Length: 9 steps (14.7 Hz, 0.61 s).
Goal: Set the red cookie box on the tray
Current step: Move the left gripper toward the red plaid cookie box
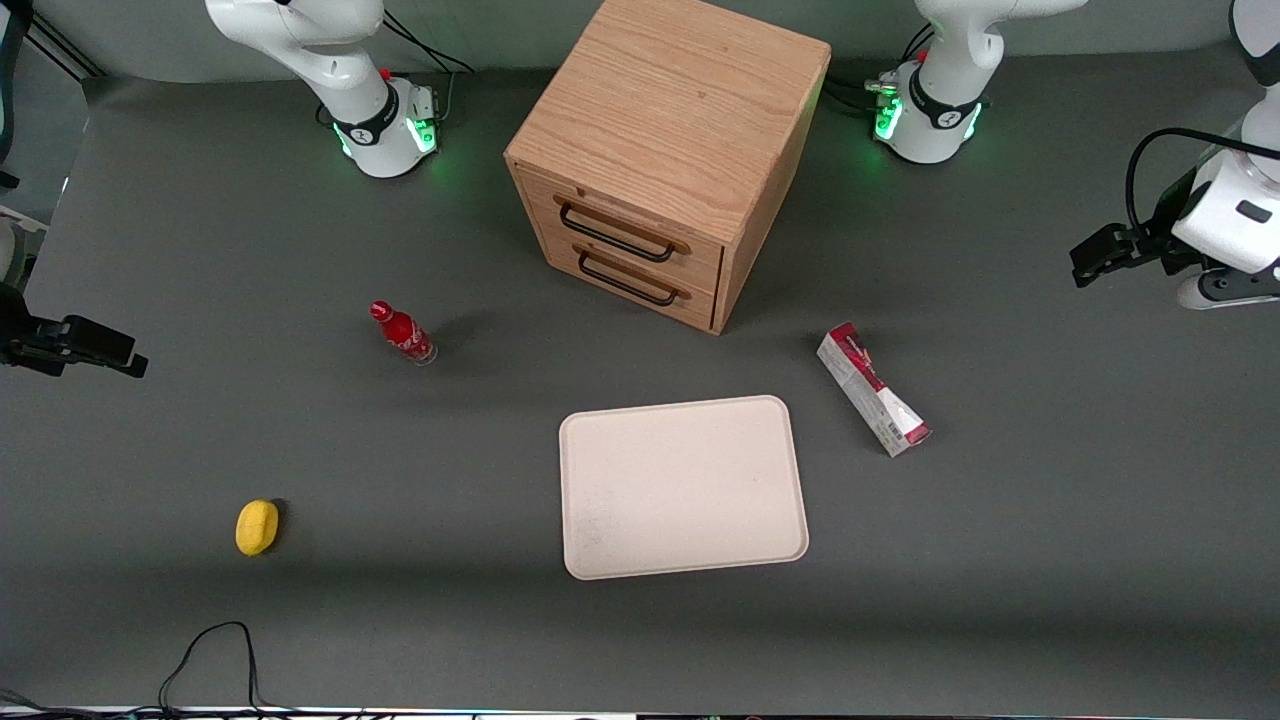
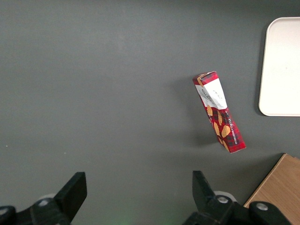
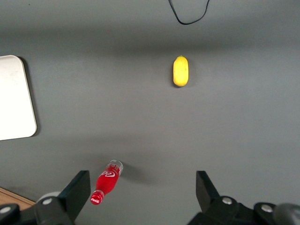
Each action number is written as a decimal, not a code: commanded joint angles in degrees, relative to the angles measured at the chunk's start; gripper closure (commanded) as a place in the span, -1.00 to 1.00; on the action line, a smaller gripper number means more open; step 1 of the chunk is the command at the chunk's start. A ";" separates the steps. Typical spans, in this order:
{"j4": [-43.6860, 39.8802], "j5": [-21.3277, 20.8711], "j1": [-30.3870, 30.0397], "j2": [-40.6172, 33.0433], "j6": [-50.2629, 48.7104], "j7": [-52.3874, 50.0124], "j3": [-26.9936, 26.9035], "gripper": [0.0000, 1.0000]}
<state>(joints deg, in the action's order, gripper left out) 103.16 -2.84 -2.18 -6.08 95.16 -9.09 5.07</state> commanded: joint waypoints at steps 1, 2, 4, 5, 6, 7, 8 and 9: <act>-2.34 0.38 -0.02 0.80 -2.95 0.03 0.47 -1.00; -3.04 0.38 0.16 1.32 -3.05 -0.92 0.56 -1.00; -4.01 0.46 0.42 1.68 -5.24 -0.76 0.47 -1.00; -4.19 0.55 0.51 1.68 -5.60 -0.58 0.47 -1.00; -4.28 0.47 0.51 1.68 -6.04 0.20 0.47 -1.00; -4.45 0.46 0.77 1.68 -6.30 0.12 0.47 -1.00; -4.54 0.46 1.03 1.94 -6.39 0.12 0.47 -1.00; -5.07 0.46 1.12 2.21 -6.31 -0.40 0.55 -1.00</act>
<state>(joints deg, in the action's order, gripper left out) 100.57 -2.80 -1.78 -5.17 90.49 -9.04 5.64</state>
